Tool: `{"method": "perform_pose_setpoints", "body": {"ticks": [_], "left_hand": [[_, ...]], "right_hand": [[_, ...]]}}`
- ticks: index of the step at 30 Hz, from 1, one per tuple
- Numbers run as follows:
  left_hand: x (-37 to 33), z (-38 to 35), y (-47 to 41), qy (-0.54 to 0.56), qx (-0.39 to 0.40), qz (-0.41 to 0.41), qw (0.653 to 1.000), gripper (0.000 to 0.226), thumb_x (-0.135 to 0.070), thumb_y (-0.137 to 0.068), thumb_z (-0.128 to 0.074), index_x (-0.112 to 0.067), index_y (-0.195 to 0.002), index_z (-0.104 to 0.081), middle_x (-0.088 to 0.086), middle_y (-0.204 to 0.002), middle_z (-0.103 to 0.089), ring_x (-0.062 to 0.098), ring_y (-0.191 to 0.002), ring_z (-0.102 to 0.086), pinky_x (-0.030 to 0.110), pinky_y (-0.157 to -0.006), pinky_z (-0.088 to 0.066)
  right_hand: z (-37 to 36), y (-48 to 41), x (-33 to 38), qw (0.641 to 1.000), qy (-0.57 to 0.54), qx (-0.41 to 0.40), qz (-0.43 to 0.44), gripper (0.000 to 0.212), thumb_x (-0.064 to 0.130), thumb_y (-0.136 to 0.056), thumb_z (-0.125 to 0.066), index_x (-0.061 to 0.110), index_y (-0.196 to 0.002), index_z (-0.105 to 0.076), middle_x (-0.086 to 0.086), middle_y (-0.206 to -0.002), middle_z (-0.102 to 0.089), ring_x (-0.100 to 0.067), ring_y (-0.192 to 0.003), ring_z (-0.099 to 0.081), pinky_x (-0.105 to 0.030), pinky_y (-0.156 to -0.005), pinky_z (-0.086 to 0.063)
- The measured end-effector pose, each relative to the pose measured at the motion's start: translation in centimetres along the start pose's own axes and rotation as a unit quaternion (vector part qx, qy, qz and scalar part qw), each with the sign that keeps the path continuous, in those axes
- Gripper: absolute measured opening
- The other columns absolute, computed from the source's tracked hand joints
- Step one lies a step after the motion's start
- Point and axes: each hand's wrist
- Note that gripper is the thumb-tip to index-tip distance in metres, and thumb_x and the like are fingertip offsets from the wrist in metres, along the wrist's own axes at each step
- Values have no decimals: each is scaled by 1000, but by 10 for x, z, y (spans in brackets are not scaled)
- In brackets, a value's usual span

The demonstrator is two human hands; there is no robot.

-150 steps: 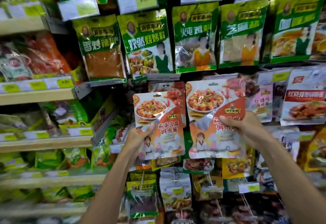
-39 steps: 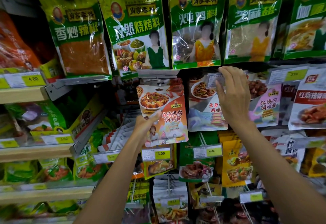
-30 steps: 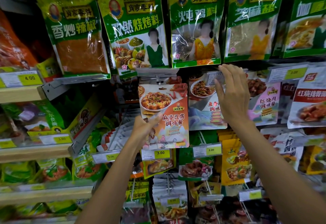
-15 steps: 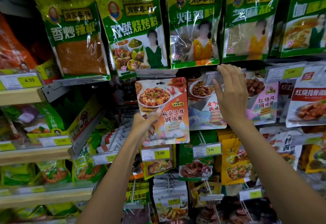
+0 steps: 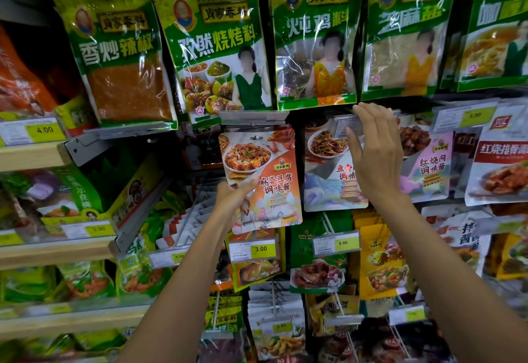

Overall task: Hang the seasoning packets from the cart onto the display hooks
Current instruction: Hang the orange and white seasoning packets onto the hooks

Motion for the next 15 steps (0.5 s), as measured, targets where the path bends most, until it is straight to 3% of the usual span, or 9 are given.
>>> {"method": "perform_pose_setpoints", "body": {"ticks": [4, 9, 15], "left_hand": [[0, -7, -13, 10, -18, 24, 1000, 63, -42, -79, -75, 10, -110, -57, 6, -44, -46, 13, -34, -43, 28, -43, -40], [-10, -14, -21, 12, -27, 26, 999, 57, -36, -81, -74, 7, -113, -55, 7, -49, -47, 13, -36, -40, 24, -39, -36], [-13, -10, 4, -26, -67, -21, 997, 38, -28, -84, -72, 7, -94, -59, 19, -76, -60, 16, -50, -54, 36, -60, -50]], "right_hand": [[1, 0, -2, 1000, -6, 6, -3, 36, 14, -96, -56, -5, -126, -57, -21, -126, -60, -36, -122, -54, -47, -107, -41], [3, 0, 0, 1000, 11, 6, 9, 36, 16, -97, -54, -6, -127, -56, -20, -127, -60, -35, -124, -53, -43, -110, -38], [16, 9, 4, 1000, 6, 15, -4, 38, 15, -97, -56, -5, -129, -55, -19, -132, -58, -34, -126, -51, -40, -112, -34]]}}
Point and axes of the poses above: each hand's wrist, its own y-axis away from the middle knuckle, its own z-axis out of the back of the hand, x = y × z
